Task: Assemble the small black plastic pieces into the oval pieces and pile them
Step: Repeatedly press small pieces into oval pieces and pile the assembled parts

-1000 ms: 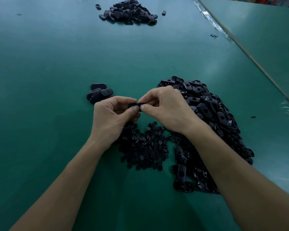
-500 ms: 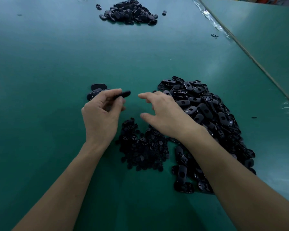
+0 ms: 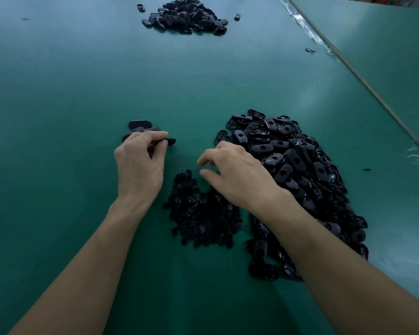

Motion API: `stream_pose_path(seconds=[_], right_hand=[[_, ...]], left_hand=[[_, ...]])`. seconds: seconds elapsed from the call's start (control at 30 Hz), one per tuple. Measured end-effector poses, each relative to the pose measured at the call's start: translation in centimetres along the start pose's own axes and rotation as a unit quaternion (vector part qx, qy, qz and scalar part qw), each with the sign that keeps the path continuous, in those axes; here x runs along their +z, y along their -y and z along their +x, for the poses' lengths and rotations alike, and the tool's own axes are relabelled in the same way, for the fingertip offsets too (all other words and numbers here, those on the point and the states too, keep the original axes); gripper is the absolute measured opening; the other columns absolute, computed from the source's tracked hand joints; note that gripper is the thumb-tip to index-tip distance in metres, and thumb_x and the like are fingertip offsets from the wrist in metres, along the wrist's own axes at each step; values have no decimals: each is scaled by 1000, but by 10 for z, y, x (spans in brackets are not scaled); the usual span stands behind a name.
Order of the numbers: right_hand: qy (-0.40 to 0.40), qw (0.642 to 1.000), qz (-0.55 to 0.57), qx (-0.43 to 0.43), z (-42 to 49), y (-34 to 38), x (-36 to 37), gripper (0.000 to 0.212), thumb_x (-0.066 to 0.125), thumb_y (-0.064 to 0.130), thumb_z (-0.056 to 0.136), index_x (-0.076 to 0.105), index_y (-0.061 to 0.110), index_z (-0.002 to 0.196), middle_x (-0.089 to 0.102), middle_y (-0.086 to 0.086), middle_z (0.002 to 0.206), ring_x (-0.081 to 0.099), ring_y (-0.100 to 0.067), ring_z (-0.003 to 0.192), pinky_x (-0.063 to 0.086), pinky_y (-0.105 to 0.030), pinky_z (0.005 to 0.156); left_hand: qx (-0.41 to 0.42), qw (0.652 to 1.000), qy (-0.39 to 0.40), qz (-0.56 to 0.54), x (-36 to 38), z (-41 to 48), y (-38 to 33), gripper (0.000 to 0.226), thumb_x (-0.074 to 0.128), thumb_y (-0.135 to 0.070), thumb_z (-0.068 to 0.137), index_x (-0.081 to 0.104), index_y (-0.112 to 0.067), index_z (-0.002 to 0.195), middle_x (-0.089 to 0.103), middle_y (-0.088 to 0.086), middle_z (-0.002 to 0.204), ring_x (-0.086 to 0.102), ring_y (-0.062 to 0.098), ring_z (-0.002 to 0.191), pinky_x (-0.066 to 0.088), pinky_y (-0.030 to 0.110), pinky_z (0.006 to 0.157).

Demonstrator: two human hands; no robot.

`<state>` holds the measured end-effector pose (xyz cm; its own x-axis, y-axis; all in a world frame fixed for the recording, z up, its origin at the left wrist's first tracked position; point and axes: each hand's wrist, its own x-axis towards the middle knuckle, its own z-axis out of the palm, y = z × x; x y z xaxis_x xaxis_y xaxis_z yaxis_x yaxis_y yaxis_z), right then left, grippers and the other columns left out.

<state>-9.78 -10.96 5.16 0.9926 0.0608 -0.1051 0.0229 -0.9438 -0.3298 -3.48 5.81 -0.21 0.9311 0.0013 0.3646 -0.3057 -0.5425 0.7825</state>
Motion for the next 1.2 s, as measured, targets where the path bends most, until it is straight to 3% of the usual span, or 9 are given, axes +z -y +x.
stream_pose_path(seconds=[0.2,0.33,0.4,0.5,0.7,0.87,1.03,1.13,1.2], right_hand=[[-76,991,-83,69,4,-12,-4,37,54,27,100,56,27,138,46,-4,137,39,-28,130,30,-43,109],[-30,990,-104,88,6,-17,-5,39,52,16,100,54,27,138,48,-6,137,43,-29,126,37,-44,104],[-29,991,-99,82,6,-18,-5,37,53,11,99,57,25,134,50,-6,134,45,-28,124,42,-41,102],[-44,992,-94,78,8,-18,-5,31,53,12,100,64,23,126,54,-6,131,49,-28,120,45,-41,99],[-99,988,-79,89,12,-19,0,18,58,20,99,68,17,114,61,-6,118,55,-27,111,47,-40,97],[-117,989,-42,86,13,-15,1,21,56,7,97,68,17,111,64,-5,113,61,-26,101,51,-42,91],[-126,988,-3,85,11,-16,4,23,55,3,96,59,18,113,61,-3,109,63,-25,89,52,-38,73],[-145,986,36,74,11,-17,5,23,56,7,97,61,16,118,62,-4,109,64,-23,90,54,-36,75],[-151,984,75,57,13,-16,5,20,58,12,98,67,13,116,62,-4,110,65,-21,92,56,-38,83]], left_hand=[[-28,999,-14,-33,-1,4,-1,21,68,-11,94,72,-15,114,67,-10,90,64,-1,82,47,6,81],[-24,998,-22,52,0,4,-4,13,70,-19,94,73,-21,106,62,-16,84,55,16,92,51,34,85],[-27,993,-21,117,0,4,-4,11,69,-24,94,73,-24,104,69,-8,96,54,21,97,46,40,85],[-41,987,-5,154,1,5,-2,12,68,-26,94,73,-24,104,71,1,111,57,27,104,42,39,85],[-59,990,2,129,2,6,1,12,64,-20,97,72,-19,106,68,4,108,59,26,105,47,38,85],[-31,990,14,137,3,5,2,14,65,-22,96,72,-17,108,67,4,106,58,26,103,47,37,86],[-23,987,34,158,5,5,4,17,65,-26,96,73,-18,110,63,7,111,57,30,107,47,42,88],[0,994,26,106,5,3,4,14,66,-24,96,74,-17,105,60,3,107,61,26,99,54,44,85],[34,997,4,62,4,1,1,12,66,-24,96,74,-16,101,60,-2,99,62,16,84,56,36,77]])
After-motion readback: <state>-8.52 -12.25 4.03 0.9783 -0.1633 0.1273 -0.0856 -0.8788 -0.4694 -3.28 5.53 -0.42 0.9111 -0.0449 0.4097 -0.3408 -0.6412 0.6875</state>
